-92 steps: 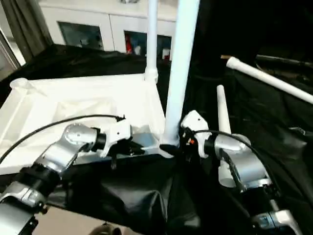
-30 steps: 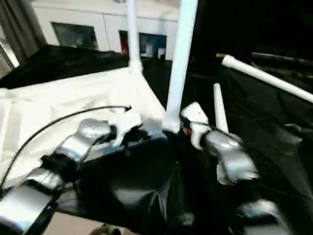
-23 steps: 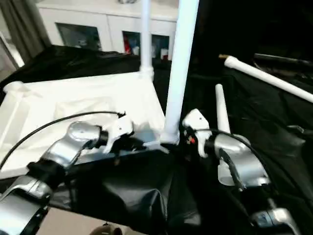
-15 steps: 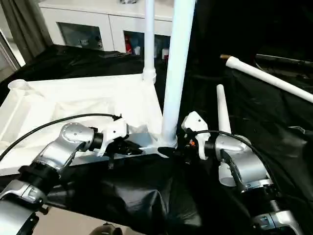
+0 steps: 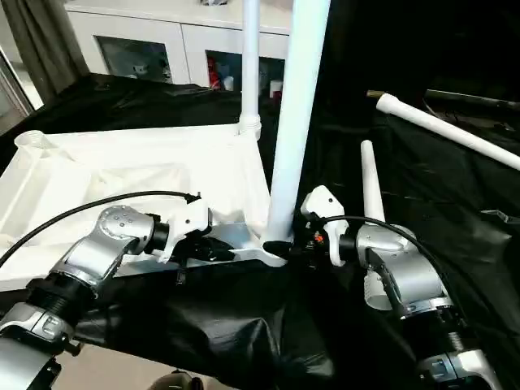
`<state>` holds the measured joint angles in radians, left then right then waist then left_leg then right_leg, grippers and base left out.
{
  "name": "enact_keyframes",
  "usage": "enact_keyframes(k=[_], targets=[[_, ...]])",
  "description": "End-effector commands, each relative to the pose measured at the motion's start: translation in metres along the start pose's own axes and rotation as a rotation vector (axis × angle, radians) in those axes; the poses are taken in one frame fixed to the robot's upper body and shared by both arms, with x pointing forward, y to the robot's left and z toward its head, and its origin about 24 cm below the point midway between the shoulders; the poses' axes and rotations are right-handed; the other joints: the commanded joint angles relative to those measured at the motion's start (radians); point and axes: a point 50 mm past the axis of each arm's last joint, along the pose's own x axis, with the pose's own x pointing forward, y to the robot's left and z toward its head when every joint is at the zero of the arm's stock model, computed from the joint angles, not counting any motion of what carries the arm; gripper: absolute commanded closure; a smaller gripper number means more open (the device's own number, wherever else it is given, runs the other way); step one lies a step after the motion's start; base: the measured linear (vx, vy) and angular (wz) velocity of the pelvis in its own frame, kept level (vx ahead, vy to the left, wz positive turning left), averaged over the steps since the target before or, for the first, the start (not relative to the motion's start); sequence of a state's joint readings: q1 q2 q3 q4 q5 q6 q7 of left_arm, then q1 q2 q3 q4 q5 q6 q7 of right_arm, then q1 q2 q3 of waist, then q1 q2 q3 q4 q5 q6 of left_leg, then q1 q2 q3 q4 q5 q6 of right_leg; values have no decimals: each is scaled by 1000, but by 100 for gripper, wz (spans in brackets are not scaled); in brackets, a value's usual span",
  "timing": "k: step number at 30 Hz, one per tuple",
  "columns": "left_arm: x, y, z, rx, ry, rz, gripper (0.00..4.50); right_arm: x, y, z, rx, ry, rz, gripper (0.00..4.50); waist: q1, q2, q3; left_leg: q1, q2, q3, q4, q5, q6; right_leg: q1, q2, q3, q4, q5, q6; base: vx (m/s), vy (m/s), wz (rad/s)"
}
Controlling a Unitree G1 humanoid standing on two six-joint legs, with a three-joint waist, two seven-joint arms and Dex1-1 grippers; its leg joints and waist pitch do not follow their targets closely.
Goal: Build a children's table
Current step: Rotate leg to tighten
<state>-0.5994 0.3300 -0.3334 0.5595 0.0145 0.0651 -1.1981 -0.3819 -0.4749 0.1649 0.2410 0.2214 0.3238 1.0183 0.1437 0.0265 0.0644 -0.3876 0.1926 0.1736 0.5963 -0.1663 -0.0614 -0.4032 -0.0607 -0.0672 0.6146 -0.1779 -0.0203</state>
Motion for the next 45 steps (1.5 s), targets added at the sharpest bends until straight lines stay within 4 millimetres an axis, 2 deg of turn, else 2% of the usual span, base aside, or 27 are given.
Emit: enact_keyframes(k=[1,3,4,6,8,9,11,13,14,16,19,20,22,28,32,33,38,45], targets=[[-2,7,23,59,-86,51,450,7,5,-7,10,18,3,183,0,-11,-79,19,43,-13,-65,-188,44,48,-89,48,-78,-246,-181,0,0,0],[0,13,22,34,-78,116,450,12,0,-11,33,18,-87,184,-3,-11,-79,18,41,-13,-65,-186,39,48,-89,48,-77,-241,-184,0,0,0],[3,24,22,-3,-54,231,450,20,-10,-17,68,28,-237,184,-6,-11,-78,17,40,-12,-65,-188,37,44,-88,48,-78,-245,-186,0,0,0],[7,35,23,-53,-27,333,450,32,-15,-21,140,31,-362,185,-20,-11,-75,21,32,-14,-67,-212,4,44,-87,43,-83,-315,-177,0,0,0],[11,43,25,-100,-6,421,450,43,-19,-20,219,16,-470,185,-21,-11,-76,28,34,-15,-67,-224,-5,42,-90,46,-90,-338,-166,0,0,0],[16,49,29,-143,7,496,450,54,-22,-19,284,10,-558,185,-27,-7,-75,22,33,-15,-68,-224,-3,42,-90,47,-88,-325,-172,0,0,0],[21,53,32,-183,8,555,450,64,-23,-18,325,17,-621,185,-31,-11,-78,26,32,-17,-69,-219,-10,45,-89,45,-87,-307,-173,0,0,0],[30,55,39,-189,9,585,450,78,-21,-14,384,8,-668,185,-33,-8,-79,23,33,-17,-69,-213,-5,46,-91,47,-86,-286,-178,0,0,0],[36,55,45,-186,6,591,450,88,-19,-8,397,-5,-679,185,-32,-11,-81,22,32,-15,-68,-193,1,48,-90,47,-83,-252,-181,0,0,0],[42,55,49,-177,5,593,450,96,-18,-3,399,-14,-698,129,-31,-13,-82,20,32,-14,-66,-172,10,51,-89,47,-79,-211,-186,0,0,0],[46,54,54,-160,-4,588,450,101,-17,2,393,-16,-710,109,-30,-12,-85,17,31,-13,-65,-146,27,54,-88,47,-72,-151,-195,0,0,0],[48,54,56,-143,-10,577,450,102,-17,4,378,-20,-709,81,-33,-12,-84,13,30,-14,-65,-143,34,57,-89,46,-73,-139,-200,0,0,0],[50,52,57,-126,-18,550,450,103,-18,10,330,-38,-690,72,-35,-13,-84,16,32,-14,-66,-143,36,57,-89,46,-72,-132,-202,0,0,0],[48,48,52,-98,-33,491,450,90,-25,15,255,-91,-638,72,-36,-13,-83,16,33,-12,-64,-145,50,58,-90,47,-71,-123,-214,0,0,0],[42,43,48,-54,-58,406,450,71,-28,20,165,-135,-534,72,-29,-18,-82,13,35,-12,-62,-128,75,62,-91,47,-68,-94,-216,0,0,0],[41,42,47,-50,-57,392,450,67,-28,20,140,-134,-511,72,-30,-15,-84,15,35,-11,-61,-124,79,60,-89,47,-67,-86,-221,0,0,0],[29,32,40,8,-87,258,450,38,-24,15,0,-78,-318,72,-22,-13,-80,19,39,-11,-63,-170,70,58,-90,48,-73,-148,-214,0,0,0],[15,17,36,55,-116,105,450,12,-18,10,-67,-15,-176,72,-8,-11,-75,23,45,-12,-68,-226,46,50,-92,50,-85,-275,-188,0,0,0]])
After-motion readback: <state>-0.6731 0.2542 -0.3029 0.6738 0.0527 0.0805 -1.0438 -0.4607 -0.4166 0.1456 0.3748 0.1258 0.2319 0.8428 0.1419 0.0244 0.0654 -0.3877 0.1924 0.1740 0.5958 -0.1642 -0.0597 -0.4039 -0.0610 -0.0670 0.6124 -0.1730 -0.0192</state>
